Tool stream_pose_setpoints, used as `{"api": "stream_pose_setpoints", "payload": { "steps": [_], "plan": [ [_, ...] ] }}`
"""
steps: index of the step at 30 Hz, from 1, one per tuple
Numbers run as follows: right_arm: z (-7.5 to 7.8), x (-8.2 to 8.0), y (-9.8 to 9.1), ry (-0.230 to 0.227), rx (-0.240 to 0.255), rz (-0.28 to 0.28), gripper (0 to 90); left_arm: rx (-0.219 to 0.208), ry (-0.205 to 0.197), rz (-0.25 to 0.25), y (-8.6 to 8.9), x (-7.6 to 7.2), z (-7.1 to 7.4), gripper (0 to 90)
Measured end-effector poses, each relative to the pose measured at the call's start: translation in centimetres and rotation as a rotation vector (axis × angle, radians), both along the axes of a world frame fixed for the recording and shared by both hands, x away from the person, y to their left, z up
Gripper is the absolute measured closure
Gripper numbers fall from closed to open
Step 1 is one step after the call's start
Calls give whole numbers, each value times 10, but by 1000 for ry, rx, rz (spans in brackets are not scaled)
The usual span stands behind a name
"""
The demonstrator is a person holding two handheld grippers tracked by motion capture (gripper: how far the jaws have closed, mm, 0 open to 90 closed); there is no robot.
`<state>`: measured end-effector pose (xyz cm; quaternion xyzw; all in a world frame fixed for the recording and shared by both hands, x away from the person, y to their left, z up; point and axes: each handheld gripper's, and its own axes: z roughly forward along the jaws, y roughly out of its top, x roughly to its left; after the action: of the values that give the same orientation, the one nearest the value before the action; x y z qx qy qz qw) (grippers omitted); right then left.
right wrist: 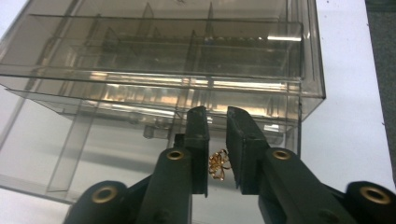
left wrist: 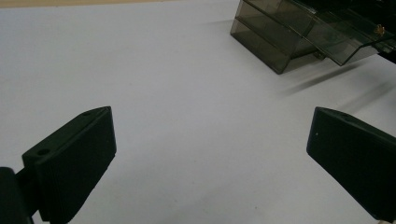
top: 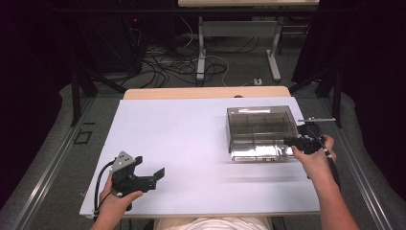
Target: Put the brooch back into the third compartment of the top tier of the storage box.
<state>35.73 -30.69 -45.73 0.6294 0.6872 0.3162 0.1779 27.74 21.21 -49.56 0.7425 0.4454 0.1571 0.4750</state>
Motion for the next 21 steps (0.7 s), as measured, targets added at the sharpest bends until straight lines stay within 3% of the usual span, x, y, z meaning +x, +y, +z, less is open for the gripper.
{"api": "stream_pose_setpoints", "payload": {
  "steps": [10, 15, 21],
  "plan": [
    [3, 1, 4, -8, 27, 48, 620, 0, 0, 0, 0, 0, 0, 12],
    [3, 2, 8, -12, 0, 78, 552, -2, 4, 2, -1, 0, 0, 12],
    [7, 3, 15, -47, -20, 122, 473, 0, 4, 3, -1, 0, 0, 12]
  ]
}}
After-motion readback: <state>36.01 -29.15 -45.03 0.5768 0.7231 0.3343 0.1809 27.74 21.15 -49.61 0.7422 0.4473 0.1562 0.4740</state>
